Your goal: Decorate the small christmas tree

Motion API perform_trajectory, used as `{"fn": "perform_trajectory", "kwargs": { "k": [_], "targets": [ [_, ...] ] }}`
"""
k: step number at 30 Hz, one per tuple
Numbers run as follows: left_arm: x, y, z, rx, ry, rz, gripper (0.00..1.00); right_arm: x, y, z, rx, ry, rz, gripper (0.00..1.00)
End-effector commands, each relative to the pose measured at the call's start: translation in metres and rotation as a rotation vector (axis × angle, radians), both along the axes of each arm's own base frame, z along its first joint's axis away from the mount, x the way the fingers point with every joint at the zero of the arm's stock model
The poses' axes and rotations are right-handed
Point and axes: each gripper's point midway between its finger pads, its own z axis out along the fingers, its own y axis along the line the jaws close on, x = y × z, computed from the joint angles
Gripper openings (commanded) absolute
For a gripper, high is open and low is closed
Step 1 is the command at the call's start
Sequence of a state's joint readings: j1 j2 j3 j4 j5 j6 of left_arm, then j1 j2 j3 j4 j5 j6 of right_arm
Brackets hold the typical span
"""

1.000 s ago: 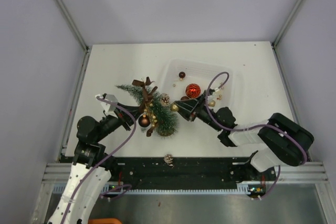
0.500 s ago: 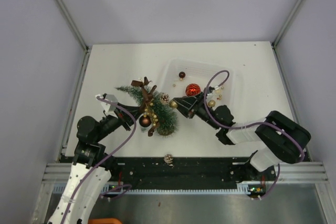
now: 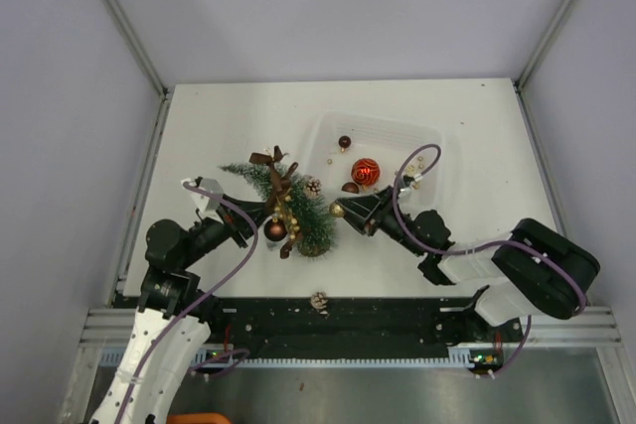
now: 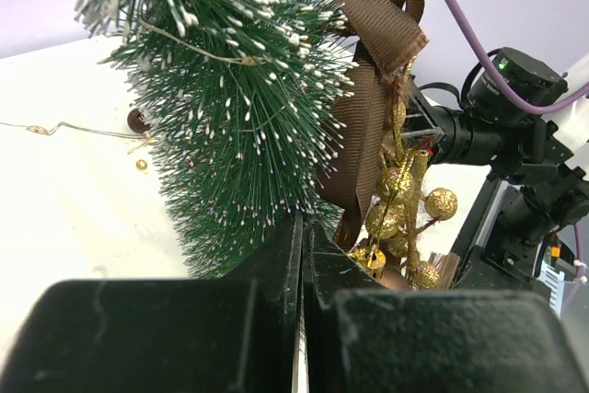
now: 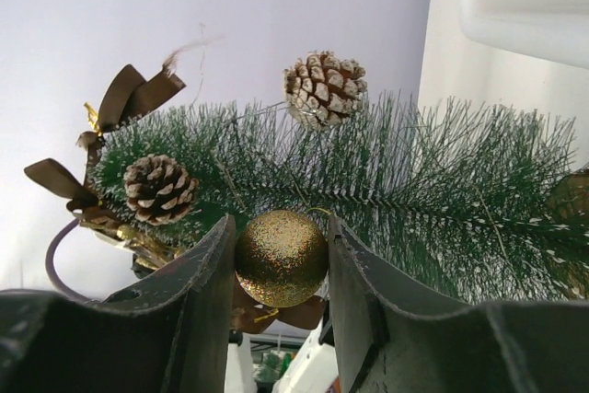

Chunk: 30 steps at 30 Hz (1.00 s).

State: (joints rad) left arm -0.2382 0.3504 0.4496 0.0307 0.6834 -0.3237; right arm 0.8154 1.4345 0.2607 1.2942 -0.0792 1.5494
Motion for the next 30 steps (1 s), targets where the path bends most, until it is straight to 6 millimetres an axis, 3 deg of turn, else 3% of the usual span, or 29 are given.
{"fn": "perform_trajectory", "kwargs": {
  "k": [1,8,15,30],
  "targets": [
    [-0.003,-0.002,0.02,-0.029,-0.055,-0.014,0.0,-0.031,-0.02,0.109,0.311,-0.328,0.02,0.0],
    [-0.003,-0.002,0.021,-0.028,-0.056,-0.015,0.0,-0.046,-0.013,0.111,0.301,-0.337,0.06,0.0],
    [-0.003,-0.002,0.023,-0.031,-0.056,-0.019,0.0,-0.047,-0.006,0.116,0.275,-0.363,0.061,0.0],
    [-0.003,-0.003,0.026,-0.031,-0.059,-0.022,0.0,-0.047,0.021,0.096,0.142,-0.345,0.088,0.0]
  ]
}}
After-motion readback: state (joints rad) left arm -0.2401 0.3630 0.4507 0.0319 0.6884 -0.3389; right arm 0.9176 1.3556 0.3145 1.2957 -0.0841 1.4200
